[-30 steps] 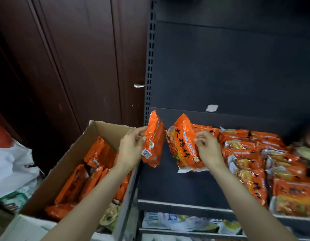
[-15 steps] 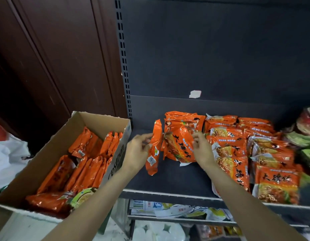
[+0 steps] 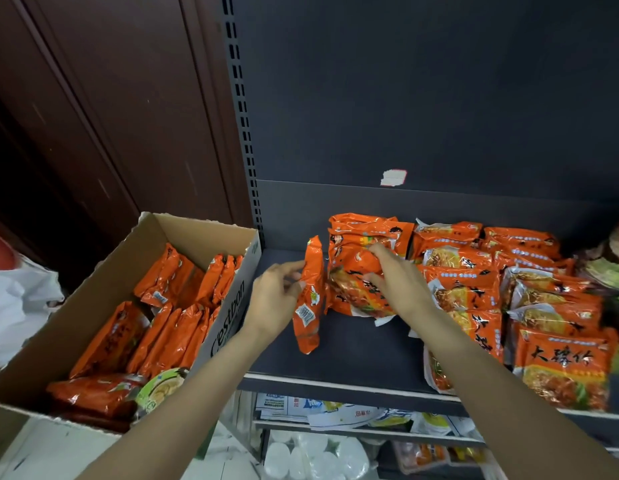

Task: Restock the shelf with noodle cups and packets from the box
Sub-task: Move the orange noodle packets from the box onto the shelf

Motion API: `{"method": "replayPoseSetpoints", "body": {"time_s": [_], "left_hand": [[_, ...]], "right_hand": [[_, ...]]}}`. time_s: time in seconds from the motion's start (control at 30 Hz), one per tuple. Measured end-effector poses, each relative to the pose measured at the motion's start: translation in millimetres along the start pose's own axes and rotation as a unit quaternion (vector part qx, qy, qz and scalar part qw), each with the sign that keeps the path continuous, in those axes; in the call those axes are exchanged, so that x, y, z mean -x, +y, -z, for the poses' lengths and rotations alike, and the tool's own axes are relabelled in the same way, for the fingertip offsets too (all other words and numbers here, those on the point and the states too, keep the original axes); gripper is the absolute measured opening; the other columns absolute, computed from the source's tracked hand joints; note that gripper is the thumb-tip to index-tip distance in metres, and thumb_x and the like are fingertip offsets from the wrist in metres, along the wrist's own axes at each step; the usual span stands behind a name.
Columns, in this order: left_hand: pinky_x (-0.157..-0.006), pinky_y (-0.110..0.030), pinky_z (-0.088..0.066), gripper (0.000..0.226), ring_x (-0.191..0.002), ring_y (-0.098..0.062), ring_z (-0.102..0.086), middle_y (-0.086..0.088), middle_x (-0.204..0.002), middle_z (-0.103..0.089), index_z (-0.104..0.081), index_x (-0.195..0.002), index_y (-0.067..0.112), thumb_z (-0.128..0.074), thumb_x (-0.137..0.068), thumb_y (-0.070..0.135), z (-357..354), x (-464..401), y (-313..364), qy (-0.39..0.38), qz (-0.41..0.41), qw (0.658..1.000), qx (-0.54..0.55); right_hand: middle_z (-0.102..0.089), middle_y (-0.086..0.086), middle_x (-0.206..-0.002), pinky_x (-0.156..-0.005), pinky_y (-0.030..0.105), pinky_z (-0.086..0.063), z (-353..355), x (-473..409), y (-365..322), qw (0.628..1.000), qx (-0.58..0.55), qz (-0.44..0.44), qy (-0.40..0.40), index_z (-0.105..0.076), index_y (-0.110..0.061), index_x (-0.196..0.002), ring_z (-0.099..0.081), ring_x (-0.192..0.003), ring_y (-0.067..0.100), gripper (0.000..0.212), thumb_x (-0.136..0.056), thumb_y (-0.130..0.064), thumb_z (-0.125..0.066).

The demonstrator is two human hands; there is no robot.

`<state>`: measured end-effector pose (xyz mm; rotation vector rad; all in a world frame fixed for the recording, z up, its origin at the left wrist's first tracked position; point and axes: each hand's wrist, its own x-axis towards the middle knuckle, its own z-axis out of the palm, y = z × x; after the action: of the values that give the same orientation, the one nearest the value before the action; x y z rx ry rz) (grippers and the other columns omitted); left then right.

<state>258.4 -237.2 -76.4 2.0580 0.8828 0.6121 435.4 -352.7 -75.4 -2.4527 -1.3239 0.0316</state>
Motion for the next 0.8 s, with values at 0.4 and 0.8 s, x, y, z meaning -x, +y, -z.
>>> {"method": "replayPoseSetpoints", "body": {"time_s": [0.4, 0.8], "left_hand": [[-0.075, -0.010, -0.043, 0.037, -0.093, -0.005, -0.055, -0.001, -0.106, -0.060, -0.057, -0.128, 0.018, -0.057, -0.092, 0.008, 6, 0, -6, 0.012, 0.001, 1.000, 0.024], [-0.081, -0.021, -0.052, 0.037, -0.090, -0.004, -0.057, 0.001, -0.103, -0.060, -0.057, -0.127, 0.019, -0.058, -0.091, 0.010, 23, 10, 2, 0.009, -0.018, 0.997, 0.070]], "right_hand": [[-0.047, 0.003, -0.136, -0.105, 0.040, -0.032, -34, -22, 0, 0.995, 0.095, 0.017, -0.011, -0.048, -0.023, -0.132, -0.039, -0.129, 0.023, 0.045, -0.089, -0.016, -0.059], [-0.050, 0.002, -0.136, -0.100, 0.022, -0.033, -9, 3, -23, 0.983, -0.175, 0.036, 0.034, -0.049, -0.019, -0.134, -0.045, -0.127, 0.016, 0.041, -0.093, -0.020, -0.056]]}}
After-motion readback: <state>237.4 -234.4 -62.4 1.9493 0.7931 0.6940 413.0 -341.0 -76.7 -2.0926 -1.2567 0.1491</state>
